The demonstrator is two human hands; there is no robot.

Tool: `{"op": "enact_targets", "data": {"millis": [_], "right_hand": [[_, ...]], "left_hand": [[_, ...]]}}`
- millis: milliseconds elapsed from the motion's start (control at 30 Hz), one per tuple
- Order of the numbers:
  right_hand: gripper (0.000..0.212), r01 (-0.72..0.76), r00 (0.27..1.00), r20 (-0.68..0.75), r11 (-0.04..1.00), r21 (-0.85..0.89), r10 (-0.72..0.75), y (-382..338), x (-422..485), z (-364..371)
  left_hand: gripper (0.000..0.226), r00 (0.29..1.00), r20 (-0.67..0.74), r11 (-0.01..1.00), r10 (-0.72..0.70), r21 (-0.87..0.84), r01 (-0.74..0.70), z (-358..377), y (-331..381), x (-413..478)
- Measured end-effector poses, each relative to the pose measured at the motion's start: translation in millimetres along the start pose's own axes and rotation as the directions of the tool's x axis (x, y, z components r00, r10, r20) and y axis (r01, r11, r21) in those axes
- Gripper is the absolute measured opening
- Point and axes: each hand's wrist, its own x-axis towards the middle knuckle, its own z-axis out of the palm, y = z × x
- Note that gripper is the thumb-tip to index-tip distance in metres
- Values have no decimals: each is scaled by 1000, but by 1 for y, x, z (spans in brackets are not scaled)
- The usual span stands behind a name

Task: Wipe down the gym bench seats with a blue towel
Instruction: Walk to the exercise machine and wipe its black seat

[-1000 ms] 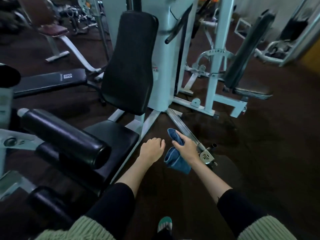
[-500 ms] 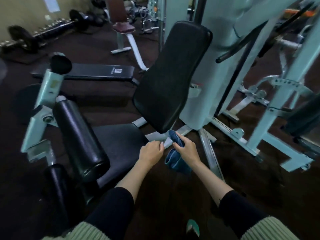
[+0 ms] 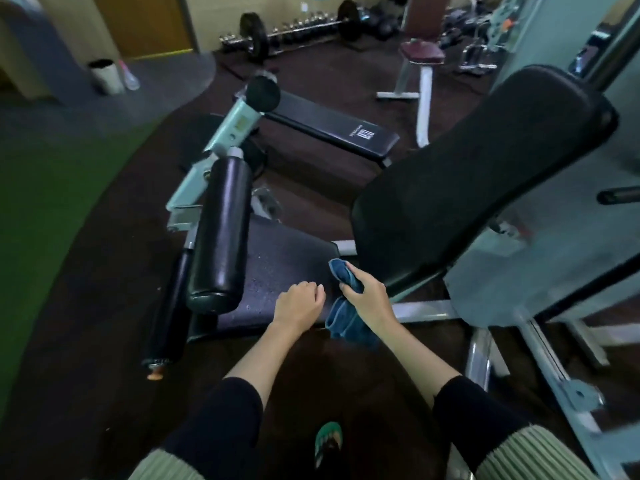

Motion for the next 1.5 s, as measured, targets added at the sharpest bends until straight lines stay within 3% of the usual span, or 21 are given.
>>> {"op": "enact_targets", "data": {"millis": [467, 967, 1233, 1500], "right_hand": [[48, 168, 962, 222, 985, -29, -158, -4, 86, 45], [50, 361, 832, 460, 932, -28, -308, 76, 152, 122], [54, 546, 715, 533, 838, -21, -452, 109, 178, 193], [57, 786, 514, 485, 615, 65, -708, 121, 210, 270]], "left_hand": [[38, 958, -40, 955, -283, -99, 278, 7, -32, 38], [34, 822, -155, 836, -548, -85, 541, 95, -70, 67], [34, 759, -330, 817, -562, -74, 572, 151, -137, 74], [43, 659, -668, 878, -346, 17, 479, 191, -210, 82]]}}
